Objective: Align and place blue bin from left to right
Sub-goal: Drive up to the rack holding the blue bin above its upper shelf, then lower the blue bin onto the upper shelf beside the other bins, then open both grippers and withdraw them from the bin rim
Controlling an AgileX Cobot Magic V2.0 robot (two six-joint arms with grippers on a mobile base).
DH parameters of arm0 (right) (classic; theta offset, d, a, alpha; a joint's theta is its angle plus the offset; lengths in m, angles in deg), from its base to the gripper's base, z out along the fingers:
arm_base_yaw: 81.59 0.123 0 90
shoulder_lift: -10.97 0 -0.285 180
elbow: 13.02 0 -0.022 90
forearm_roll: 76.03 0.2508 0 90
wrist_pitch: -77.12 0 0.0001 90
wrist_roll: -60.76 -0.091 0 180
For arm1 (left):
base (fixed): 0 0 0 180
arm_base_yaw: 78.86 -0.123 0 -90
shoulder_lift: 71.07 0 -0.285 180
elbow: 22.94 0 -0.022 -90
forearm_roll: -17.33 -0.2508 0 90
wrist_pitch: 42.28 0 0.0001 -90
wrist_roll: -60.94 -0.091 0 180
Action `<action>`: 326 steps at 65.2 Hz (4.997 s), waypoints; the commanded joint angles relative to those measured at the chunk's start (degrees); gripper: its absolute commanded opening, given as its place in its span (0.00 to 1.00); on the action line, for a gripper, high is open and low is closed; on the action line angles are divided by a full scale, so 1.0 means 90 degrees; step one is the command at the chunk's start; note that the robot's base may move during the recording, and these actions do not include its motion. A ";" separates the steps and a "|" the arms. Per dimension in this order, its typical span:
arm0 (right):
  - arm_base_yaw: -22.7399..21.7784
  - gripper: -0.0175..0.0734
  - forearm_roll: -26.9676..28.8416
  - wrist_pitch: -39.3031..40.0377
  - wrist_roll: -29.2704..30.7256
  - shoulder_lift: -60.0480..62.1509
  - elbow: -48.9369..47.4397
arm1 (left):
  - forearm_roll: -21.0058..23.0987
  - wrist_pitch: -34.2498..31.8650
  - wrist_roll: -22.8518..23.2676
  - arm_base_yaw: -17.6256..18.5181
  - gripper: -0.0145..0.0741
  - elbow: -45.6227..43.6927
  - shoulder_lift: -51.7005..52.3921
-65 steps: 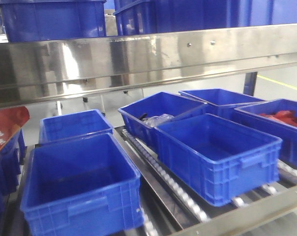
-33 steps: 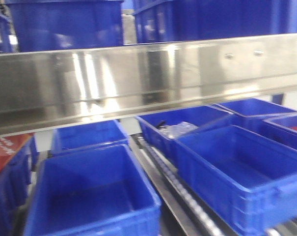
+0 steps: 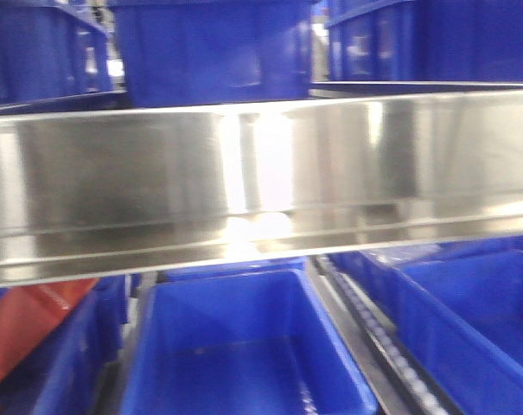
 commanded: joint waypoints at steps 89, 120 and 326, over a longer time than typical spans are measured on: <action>-0.0021 0.03 -0.0220 0.0954 0.0258 0.0167 -0.0078 | -0.0137 -0.0735 -0.0110 -0.0016 0.04 -0.0093 0.0164; -0.0021 0.03 -0.0182 0.1278 0.0258 0.0167 -0.0078 | -0.0137 -0.0735 -0.0110 -0.0016 0.04 -0.0093 0.0164; -0.0669 0.01 -0.0516 0.5372 0.0907 0.9304 1.0905 | -0.0153 -0.3672 -0.0135 0.0234 0.04 1.0745 1.0152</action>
